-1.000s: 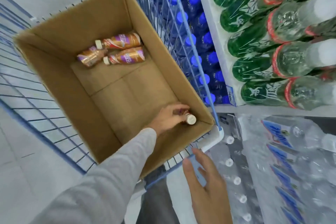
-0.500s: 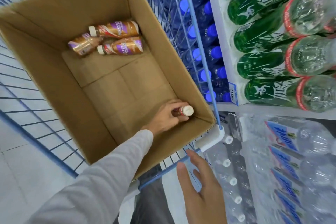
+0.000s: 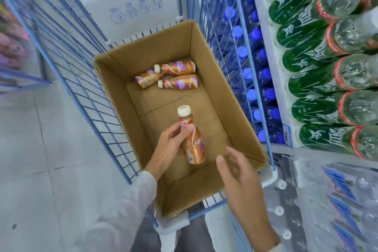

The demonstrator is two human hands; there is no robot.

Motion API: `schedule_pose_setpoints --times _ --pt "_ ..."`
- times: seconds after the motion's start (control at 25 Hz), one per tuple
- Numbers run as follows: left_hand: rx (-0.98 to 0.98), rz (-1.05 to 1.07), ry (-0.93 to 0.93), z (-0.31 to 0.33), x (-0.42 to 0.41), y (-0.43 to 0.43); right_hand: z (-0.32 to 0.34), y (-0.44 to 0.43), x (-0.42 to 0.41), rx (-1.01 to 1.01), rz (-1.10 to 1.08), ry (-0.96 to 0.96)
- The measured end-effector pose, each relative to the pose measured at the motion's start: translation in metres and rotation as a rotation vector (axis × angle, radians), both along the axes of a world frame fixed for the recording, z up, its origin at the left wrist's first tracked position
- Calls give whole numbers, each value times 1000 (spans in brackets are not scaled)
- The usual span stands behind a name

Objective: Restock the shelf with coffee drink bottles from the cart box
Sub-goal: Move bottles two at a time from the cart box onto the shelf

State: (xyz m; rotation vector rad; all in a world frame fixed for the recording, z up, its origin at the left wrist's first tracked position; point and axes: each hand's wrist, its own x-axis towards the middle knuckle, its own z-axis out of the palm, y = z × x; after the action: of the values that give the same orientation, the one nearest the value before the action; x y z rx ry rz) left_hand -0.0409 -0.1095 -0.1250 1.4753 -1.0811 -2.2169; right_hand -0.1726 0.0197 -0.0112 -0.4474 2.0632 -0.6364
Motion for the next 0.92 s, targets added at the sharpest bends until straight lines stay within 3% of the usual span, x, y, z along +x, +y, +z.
schedule_pose_setpoints --times 0.24,0.52,0.72,0.92 --pt "106 272 -40 52 48 -30 -76 -83 -19 59 230 80" --pt "187 397 -113 48 67 -57 -193 -213 -33 100 570 192" --pt "204 415 -95 25 73 -64 -251 -271 -45 183 875 590" --pt "260 433 -78 21 73 -61 -272 -255 -43 299 929 517"
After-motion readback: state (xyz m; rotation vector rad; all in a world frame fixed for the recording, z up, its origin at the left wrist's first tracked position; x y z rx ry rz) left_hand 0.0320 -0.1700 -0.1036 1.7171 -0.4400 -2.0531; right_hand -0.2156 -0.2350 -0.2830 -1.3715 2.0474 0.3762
